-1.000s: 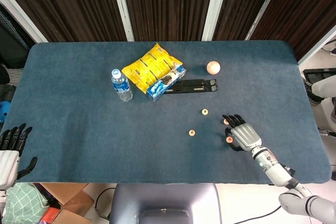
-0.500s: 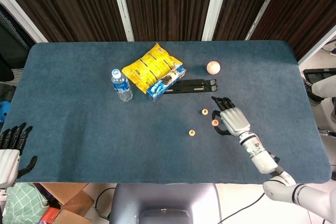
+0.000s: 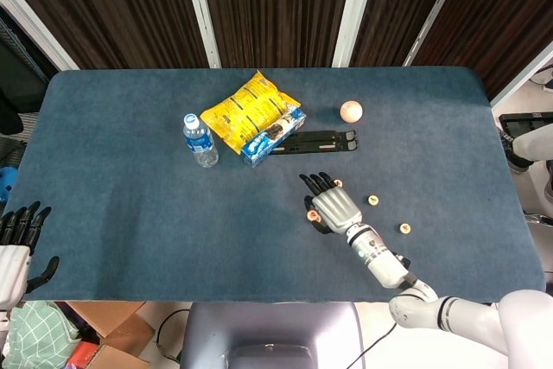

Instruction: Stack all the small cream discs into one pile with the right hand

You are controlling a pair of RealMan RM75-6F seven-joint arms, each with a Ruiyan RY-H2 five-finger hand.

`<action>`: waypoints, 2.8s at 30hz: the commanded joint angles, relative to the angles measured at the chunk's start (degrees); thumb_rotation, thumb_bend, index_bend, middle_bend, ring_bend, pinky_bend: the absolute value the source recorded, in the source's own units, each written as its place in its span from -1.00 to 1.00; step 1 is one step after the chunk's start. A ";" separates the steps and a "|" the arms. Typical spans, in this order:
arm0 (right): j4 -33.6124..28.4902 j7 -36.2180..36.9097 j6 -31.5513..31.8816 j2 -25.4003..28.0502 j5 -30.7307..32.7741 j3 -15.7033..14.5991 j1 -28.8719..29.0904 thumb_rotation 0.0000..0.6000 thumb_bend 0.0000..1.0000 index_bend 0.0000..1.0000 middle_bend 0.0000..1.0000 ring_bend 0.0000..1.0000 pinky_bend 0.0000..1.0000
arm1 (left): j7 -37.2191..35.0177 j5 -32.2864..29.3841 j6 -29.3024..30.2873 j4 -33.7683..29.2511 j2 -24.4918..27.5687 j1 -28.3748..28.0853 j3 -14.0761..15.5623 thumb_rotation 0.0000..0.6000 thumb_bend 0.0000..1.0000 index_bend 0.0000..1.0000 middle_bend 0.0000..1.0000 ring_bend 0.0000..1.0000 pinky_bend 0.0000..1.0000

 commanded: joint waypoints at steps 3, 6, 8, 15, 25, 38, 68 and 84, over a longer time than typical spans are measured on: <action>0.01 -3.43 -0.72 -0.54 2.80 -0.47 0.46 1.00 -0.03 0.35 -0.97 -1.00 -1.00 | -0.15 0.28 0.63 -0.18 0.17 0.28 0.02 1.00 -0.30 -1.00 -1.00 -1.00 -0.82; 0.39 -5.16 -1.41 -0.35 4.33 -0.75 0.65 1.00 -0.03 0.35 -0.97 -1.00 -1.00 | -0.23 0.37 0.74 -0.24 0.31 0.37 0.08 1.00 -0.30 -1.00 -1.00 -1.00 -0.82; 0.49 -5.67 -1.48 -0.22 4.90 -0.87 0.66 1.00 -0.03 0.35 -0.97 -1.00 -1.00 | -0.22 0.42 0.78 -0.28 0.36 0.41 0.11 1.00 -0.30 -1.00 -1.00 -1.00 -0.82; 0.76 -5.43 -1.58 -0.11 5.74 -1.08 0.96 1.00 -0.04 0.34 -0.97 -1.00 -1.00 | -0.16 0.22 0.55 -0.30 0.37 0.37 0.06 1.00 -0.30 -1.00 -1.00 -1.00 -0.82; 0.34 -4.99 -1.47 -0.17 5.66 -1.86 1.24 1.00 -0.03 0.18 -0.97 -1.00 -1.00 | -0.30 0.24 0.55 -0.35 0.53 0.38 0.01 1.00 -0.30 -1.00 -1.00 -1.00 -0.82; -2.65 -5.79 0.52 2.71 5.47 -2.22 0.85 1.00 -0.06 -0.29 -0.98 -1.00 -1.00 | -0.52 0.36 0.78 -0.34 0.65 0.49 -0.02 1.00 -0.30 -1.00 -1.00 -1.00 -0.82; 15.52 8.50 -1.61 4.57 4.42 -3.65 -3.59 1.00 -0.24 0.16 -1.00 -1.00 -1.00 | -0.73 0.21 0.26 -0.39 0.70 0.39 0.03 1.00 -0.30 -1.00 -1.00 -1.00 -0.82; 16.54 8.17 -4.67 2.99 5.13 -2.75 -2.31 1.00 -0.10 0.19 -1.00 -1.00 -1.00 | -0.53 0.02 0.34 -0.36 0.75 0.45 -0.06 1.00 -0.30 -1.00 -1.00 -1.00 -0.82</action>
